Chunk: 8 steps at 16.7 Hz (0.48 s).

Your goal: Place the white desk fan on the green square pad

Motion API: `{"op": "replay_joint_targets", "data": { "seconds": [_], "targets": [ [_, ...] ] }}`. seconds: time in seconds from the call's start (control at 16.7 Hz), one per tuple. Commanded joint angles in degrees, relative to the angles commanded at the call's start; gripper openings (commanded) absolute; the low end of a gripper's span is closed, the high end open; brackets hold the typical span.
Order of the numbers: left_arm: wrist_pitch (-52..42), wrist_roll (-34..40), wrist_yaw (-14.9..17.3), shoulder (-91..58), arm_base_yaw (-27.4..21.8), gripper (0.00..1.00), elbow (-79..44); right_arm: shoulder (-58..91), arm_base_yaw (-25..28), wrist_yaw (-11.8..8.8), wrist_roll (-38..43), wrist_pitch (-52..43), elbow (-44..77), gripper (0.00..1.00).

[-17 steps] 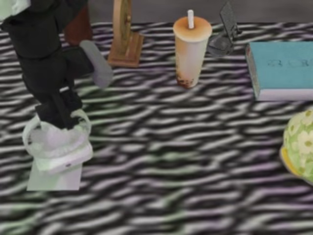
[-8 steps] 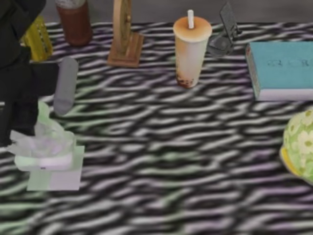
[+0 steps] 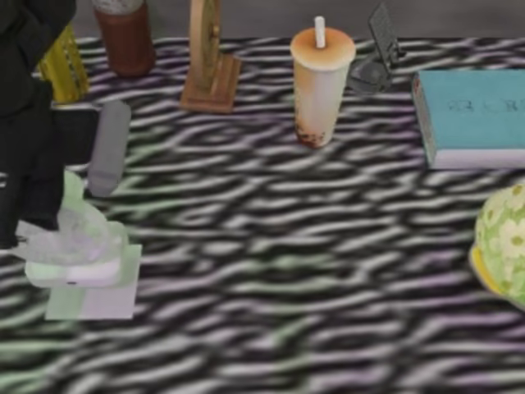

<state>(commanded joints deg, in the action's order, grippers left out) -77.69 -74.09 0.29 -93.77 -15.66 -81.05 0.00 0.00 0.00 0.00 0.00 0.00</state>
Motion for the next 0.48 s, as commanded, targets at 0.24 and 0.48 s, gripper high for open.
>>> {"op": "replay_joint_targets", "data": {
  "seconds": [0.24, 0.48],
  "targets": [
    [5.9, -0.3, 0.0, -0.5, 0.6, 0.0, 5.3, 0.0, 0.0, 0.0, 0.0, 0.0, 0.0, 1.0],
    [6.8, -0.4, 0.0, -0.6, 0.7, 0.0, 6.2, 0.0, 0.0, 0.0, 0.0, 0.0, 0.0, 1.0]
  ]
}}
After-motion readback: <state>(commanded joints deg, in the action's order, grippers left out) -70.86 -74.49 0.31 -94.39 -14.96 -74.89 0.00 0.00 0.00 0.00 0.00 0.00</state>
